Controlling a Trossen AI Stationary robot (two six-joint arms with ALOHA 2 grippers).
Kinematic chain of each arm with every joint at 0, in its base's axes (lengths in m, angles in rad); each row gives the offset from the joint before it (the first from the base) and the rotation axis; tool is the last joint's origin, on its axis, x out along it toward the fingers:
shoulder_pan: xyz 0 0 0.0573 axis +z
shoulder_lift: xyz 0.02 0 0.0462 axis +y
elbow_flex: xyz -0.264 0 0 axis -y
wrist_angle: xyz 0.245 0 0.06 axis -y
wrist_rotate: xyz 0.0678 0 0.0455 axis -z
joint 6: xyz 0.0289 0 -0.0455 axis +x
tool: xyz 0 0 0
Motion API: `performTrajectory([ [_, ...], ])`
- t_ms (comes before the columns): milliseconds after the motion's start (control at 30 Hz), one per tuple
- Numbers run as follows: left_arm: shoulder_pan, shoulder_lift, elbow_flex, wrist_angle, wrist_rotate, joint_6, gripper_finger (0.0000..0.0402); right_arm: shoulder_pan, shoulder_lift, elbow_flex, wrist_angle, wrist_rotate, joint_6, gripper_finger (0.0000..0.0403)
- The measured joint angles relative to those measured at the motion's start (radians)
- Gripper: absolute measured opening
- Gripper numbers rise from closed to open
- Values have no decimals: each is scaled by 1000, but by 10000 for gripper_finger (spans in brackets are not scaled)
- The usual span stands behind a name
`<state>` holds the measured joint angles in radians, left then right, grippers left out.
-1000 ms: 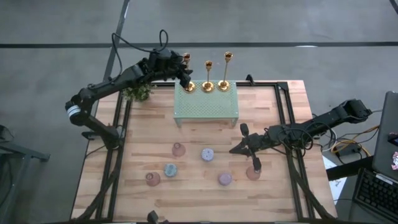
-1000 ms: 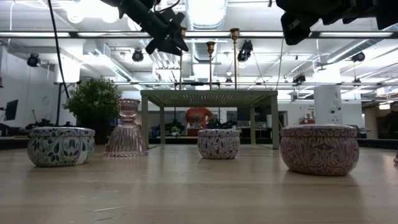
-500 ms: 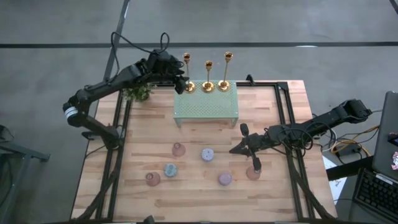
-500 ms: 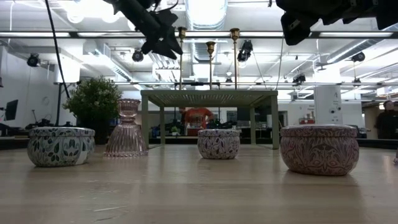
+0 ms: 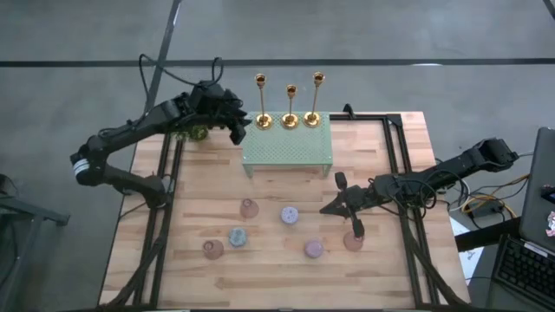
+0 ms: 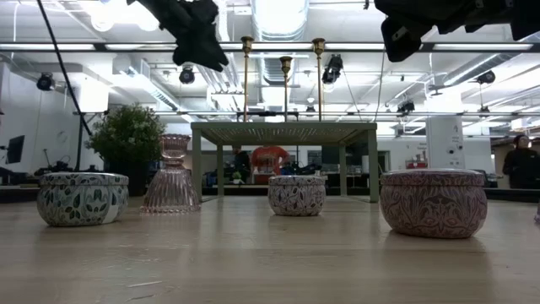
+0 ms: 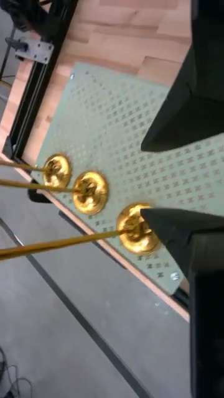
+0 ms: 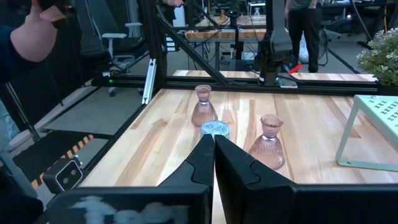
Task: Stock candles and vases on shelf
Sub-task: Put the top pink vase on the shelf
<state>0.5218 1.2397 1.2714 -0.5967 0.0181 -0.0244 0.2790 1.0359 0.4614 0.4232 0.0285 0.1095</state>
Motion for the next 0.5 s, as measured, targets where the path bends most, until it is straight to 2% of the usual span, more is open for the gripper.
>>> performTrajectory([
  [200,-51,-94,-105,45,25,-3,39,0,0,0,0,0,1,8],
  [267,-69,-122,-141,75,25,-14,11,0,0,0,0,0,4,8],
  [500,-144,-205,-273,191,52,-89,12,0,0,0,0,0,12,8],
])
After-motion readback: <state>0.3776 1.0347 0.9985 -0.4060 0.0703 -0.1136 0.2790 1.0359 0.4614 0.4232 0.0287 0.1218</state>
